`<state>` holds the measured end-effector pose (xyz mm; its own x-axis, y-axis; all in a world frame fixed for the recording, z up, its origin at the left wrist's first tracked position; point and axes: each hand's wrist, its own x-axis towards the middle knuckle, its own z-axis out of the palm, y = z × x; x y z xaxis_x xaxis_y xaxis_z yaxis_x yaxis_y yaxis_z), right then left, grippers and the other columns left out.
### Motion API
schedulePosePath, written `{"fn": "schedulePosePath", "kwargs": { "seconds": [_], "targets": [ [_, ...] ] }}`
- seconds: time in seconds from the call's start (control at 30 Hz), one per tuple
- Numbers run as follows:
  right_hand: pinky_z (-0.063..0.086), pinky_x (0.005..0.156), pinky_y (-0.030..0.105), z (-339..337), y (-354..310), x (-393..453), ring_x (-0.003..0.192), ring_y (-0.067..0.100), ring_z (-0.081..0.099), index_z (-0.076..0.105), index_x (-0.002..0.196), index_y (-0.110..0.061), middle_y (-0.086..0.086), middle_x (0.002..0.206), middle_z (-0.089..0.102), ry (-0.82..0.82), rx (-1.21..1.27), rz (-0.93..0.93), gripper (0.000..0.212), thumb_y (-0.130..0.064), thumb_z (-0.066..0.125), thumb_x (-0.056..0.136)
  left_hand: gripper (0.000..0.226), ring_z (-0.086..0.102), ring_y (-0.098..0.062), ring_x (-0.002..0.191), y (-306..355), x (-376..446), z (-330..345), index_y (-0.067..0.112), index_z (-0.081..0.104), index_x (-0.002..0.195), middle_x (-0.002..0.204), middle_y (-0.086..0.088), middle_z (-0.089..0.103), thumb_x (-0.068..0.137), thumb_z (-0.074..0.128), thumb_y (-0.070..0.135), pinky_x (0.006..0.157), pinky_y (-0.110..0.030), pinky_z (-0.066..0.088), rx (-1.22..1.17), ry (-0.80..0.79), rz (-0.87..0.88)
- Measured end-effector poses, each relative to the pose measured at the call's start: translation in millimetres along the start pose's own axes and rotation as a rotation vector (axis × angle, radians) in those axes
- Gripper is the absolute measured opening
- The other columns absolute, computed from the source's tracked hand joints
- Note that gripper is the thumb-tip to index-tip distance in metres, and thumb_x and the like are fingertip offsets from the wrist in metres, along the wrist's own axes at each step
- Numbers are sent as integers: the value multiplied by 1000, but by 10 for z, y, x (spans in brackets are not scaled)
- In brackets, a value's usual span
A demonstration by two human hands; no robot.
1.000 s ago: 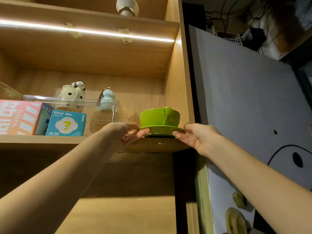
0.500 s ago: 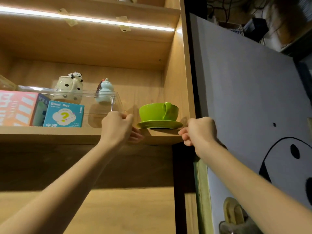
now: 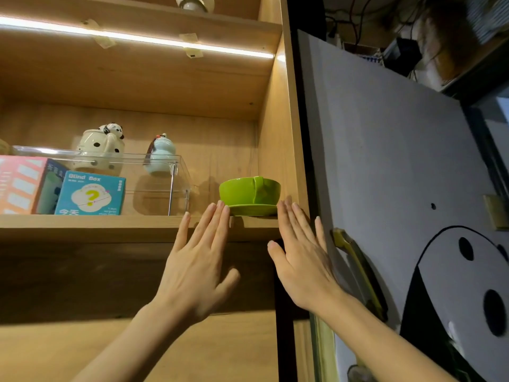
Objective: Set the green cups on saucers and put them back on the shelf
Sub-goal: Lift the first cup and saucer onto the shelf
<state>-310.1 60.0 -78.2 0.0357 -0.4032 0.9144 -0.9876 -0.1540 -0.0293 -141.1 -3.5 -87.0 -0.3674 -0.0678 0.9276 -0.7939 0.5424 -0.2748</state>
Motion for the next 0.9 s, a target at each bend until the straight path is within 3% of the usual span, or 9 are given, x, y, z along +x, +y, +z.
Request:
{"fn": "schedulePosePath", "kwargs": {
  "seconds": [0.23, 0.63, 0.8, 0.9],
  "targets": [
    [-19, 113, 36, 6, 5, 63, 139, 2, -19, -9, 147, -24, -9, 158, -10, -27, -93, 23, 63, -42, 15, 91, 85, 22, -23, 139, 17, 52, -9, 9, 17, 144, 149, -8, 28, 73, 40, 50, 111, -39, 4, 48, 2, 15],
    [-19, 112, 38, -91, -58, 92, 146, 6, 4, 11, 149, -24, -8, 159, 14, -21, -90, 32, 55, -36, 27, 97, 83, 29, -18, 133, 17, 85, -94, 7, 28, 140, 143, -10, 43, 72, 39, 52, 111, -38, 5, 52, -14, -14],
    [-15, 115, 44, -141, -83, 99, 146, 5, 1, 8, 148, -27, -10, 159, 10, -92, -69, 61, 55, -34, 28, 98, 88, 2, -3, 136, 47, 92, -188, 17, 8, 146, 155, 1, 19, 70, 23, 59, 114, -33, -12, -108, -33, -49],
    [-12, 116, 44, -184, -70, 109, 146, 6, -1, 5, 148, -27, -10, 159, 6, -146, -63, 58, 57, -34, 30, 97, 92, -1, -2, 139, 48, 113, -243, 19, 0, 146, 156, 4, 11, 66, 16, 62, 112, -31, -15, -129, -79, -69]
  ]
}}
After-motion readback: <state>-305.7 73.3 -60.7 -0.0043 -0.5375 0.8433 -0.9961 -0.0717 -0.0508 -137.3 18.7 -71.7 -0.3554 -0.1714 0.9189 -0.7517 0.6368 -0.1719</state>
